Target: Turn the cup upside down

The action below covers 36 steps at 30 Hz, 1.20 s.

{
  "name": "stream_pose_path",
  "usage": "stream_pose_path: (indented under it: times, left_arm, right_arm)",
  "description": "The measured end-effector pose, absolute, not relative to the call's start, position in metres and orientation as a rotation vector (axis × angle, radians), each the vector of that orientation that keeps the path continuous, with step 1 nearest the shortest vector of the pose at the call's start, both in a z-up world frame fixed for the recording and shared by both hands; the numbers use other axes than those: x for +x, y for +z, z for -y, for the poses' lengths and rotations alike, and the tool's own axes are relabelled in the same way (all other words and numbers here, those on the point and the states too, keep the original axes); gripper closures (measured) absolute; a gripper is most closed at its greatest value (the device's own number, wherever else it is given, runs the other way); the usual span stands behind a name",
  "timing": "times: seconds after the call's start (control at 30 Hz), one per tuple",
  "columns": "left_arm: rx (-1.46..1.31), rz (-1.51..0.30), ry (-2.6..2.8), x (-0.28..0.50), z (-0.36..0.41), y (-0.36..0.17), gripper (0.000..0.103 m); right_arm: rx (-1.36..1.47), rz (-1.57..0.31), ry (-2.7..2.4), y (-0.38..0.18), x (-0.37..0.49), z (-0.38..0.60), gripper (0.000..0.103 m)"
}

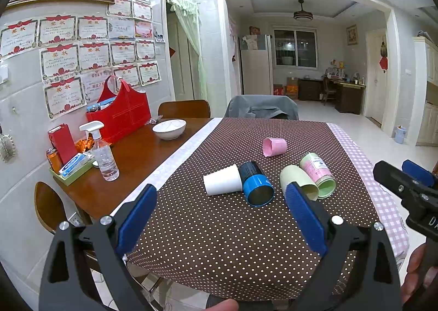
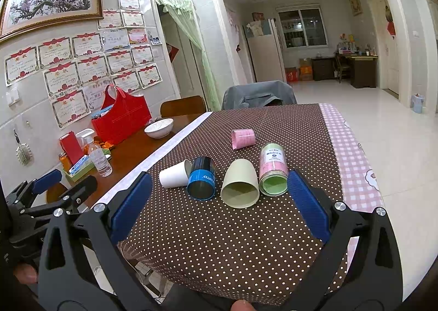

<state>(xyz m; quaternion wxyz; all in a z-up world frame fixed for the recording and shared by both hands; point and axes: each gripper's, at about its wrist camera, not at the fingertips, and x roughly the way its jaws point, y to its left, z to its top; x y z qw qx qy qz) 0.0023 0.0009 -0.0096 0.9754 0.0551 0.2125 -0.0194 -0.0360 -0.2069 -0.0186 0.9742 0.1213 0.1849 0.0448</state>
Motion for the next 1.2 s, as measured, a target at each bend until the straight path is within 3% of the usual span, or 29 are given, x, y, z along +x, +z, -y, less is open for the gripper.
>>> stream_pose_path:
  times: [1.2]
  left_arm:
    - [0.128, -0.545, -0.054, 0.055, -0.012, -0.037, 0.010]
  right_arm:
    - [0.220, -0.457, 0.073, -0.040, 0.017, 0.210, 0.006]
